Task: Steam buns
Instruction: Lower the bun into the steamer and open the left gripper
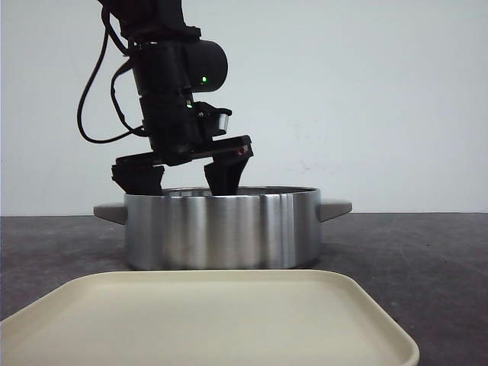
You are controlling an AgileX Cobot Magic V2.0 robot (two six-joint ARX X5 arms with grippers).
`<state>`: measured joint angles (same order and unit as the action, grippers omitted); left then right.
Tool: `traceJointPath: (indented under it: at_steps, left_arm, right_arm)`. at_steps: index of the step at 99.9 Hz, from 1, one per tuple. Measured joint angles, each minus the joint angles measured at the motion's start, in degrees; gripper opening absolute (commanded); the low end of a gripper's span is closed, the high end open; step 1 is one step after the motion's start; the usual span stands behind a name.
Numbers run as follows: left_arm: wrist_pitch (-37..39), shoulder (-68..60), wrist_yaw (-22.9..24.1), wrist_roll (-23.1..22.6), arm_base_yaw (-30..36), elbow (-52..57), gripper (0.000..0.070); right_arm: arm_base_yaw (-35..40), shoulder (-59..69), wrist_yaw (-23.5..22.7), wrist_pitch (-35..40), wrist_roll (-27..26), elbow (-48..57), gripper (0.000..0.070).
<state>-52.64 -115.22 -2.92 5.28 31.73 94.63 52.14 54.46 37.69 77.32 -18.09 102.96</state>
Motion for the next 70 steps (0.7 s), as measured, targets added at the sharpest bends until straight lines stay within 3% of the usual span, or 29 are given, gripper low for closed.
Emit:
traceJointPath:
  at_steps: [30,35,45,52,58,70]
  left_arm:
    - [-8.96,0.11,0.00,1.42,-0.35,16.76,0.0683]
    - [-9.90,0.70,0.00,1.79,-0.35,20.57,0.0591]
    - [-9.35,4.48,0.02,2.27,-0.26,26.23,0.0273]
    - [-7.45,10.08,0.02,2.91,0.11,27.12,0.0116]
    - [-7.37,15.74,0.02,3.04,0.59,27.39,0.0055]
    - [-10.34,25.92,0.50,1.05,1.70,28.26,0.0050]
  right_arm:
    - [0.00,0.22,0.00,0.00,-0.22,0.00,0.0000]
    - [0.00,0.44,0.04,-0.02,-0.22,0.00,0.0000]
    - [0.00,0.83,1.05,-0.37,-0.22,-0.13,0.0001]
    - [0.31,0.90,1.97,-1.03,-0.22,-1.22,0.0007]
    - [0.90,0.87,2.32,-3.32,-0.22,-2.56,0.0007]
    - [3.39,-0.17,2.84,-10.29,-0.24,-7.41,0.0007]
